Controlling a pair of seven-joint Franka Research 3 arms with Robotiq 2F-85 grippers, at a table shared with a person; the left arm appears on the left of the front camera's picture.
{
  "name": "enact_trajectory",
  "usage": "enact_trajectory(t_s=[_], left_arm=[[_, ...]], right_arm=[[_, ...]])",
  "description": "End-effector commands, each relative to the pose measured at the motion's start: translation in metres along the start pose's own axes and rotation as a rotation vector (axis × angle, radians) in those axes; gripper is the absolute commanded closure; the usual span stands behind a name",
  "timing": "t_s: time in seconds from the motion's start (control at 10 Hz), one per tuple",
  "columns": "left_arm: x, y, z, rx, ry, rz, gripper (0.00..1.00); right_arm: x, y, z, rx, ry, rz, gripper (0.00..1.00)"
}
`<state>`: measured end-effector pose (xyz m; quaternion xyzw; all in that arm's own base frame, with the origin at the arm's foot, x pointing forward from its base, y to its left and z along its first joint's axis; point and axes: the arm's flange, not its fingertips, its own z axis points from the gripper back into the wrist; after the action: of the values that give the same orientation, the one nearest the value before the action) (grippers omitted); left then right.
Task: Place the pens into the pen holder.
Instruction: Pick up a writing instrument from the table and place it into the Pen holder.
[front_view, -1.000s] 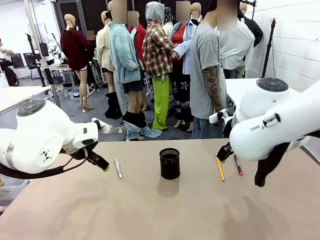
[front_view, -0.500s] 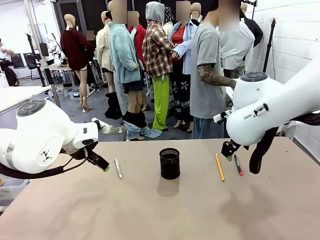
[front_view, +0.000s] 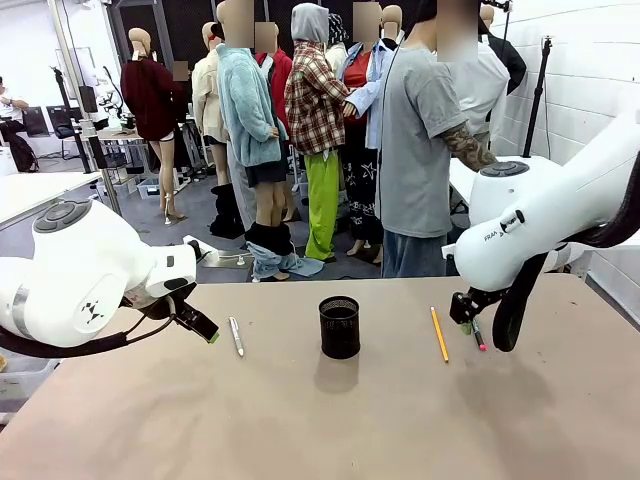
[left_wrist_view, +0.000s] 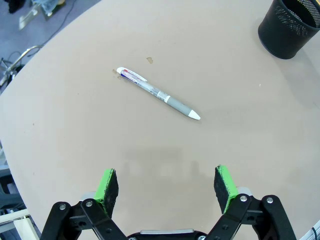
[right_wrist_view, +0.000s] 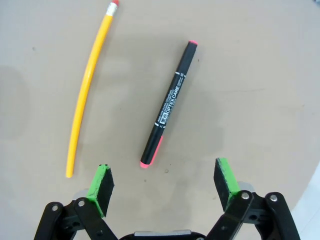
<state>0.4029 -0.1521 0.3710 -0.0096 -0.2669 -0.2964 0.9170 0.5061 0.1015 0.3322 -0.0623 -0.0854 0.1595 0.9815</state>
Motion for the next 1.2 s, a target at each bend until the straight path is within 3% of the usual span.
enact_trajectory(t_s=[0.0,0.3,0.5,1.1], left_arm=[[0.000,0.001,0.000,0.000,-0.001,0.003,0.00],[0.000,0.001,0.000,0.000,-0.001,0.003,0.00],[0.000,0.001,0.000,0.000,-0.001,0.003,0.00],[0.000,0.001,0.000,0.000,-0.001,0.003,0.00]], right_arm=[[0.007,-0.004,-0.015,0.027,0.051,-0.093,0.00],[0.004,-0.012,-0.034,0.076,0.047,-0.175,0.00],[0.005,-0.012,-0.037,0.054,-0.022,-0.205,0.00],[0.023,-0.006,-0.053,0.041,0.018,-0.243,0.00]])
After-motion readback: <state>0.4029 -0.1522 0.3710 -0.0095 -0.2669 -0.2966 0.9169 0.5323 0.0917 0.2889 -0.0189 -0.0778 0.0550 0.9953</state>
